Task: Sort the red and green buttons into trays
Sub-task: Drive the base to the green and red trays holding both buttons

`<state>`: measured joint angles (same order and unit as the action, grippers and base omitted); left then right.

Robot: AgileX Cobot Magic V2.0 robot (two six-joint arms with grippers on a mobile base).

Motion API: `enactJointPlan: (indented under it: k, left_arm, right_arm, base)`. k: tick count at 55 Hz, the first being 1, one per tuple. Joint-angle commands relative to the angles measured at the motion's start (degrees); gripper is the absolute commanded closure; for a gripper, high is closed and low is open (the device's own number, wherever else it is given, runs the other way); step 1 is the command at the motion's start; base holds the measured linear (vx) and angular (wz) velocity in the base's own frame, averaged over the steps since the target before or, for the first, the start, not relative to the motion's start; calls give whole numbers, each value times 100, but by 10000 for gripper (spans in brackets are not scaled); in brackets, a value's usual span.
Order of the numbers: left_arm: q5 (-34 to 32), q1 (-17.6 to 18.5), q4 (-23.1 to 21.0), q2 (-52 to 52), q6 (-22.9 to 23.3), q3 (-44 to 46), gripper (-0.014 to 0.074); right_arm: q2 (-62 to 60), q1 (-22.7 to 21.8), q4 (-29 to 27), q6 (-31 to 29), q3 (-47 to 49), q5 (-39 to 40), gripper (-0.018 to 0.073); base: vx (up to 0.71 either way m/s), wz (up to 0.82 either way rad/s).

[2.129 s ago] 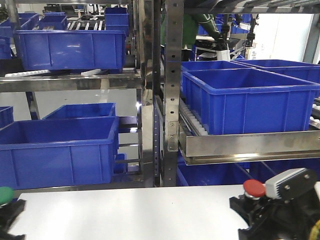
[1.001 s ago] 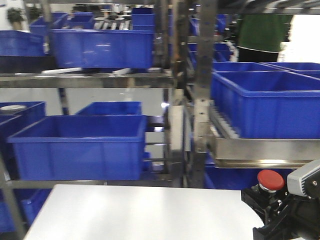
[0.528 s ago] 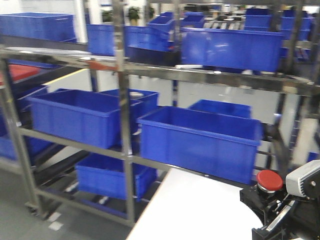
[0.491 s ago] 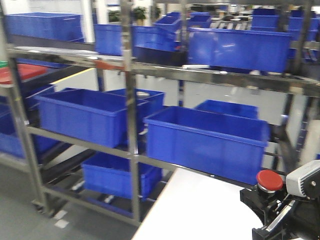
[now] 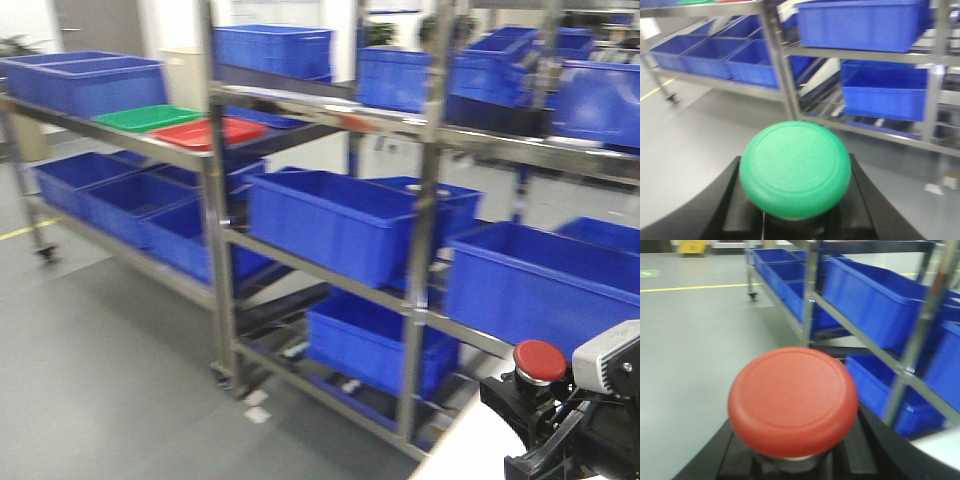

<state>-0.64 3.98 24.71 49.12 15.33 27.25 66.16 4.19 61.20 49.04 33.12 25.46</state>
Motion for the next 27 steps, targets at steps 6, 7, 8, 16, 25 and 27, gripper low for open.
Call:
enactJointPlan:
  k: [6, 7, 8, 16, 25, 27]
  left_arm:
    - [-446, 25, -61, -67, 56, 168, 599]
    - [-446, 25, -61, -67, 56, 168, 599]
    - [-446, 25, -61, -67, 56, 168, 599]
    - [-446, 25, -61, -67, 56, 168, 599]
    - [-446, 25, -61, -67, 56, 168, 599]
    - [-446, 25, -61, -67, 56, 168, 599]
  right_arm:
    - [-126, -31, -160, -13, 154, 313, 567]
    - [-126, -31, -160, -13, 154, 313, 567]
    - [-126, -31, -160, -13, 154, 313, 567]
    - [-126, -31, -160, -13, 154, 313, 567]
    - [-126, -31, -160, -13, 154, 313, 567]
    - [-126, -31, -160, -13, 154, 313, 567]
  base:
    - [1, 60]
    - [4, 63]
    - [4, 63]
    - [7, 65]
    - [15, 67]
    - [19, 70]
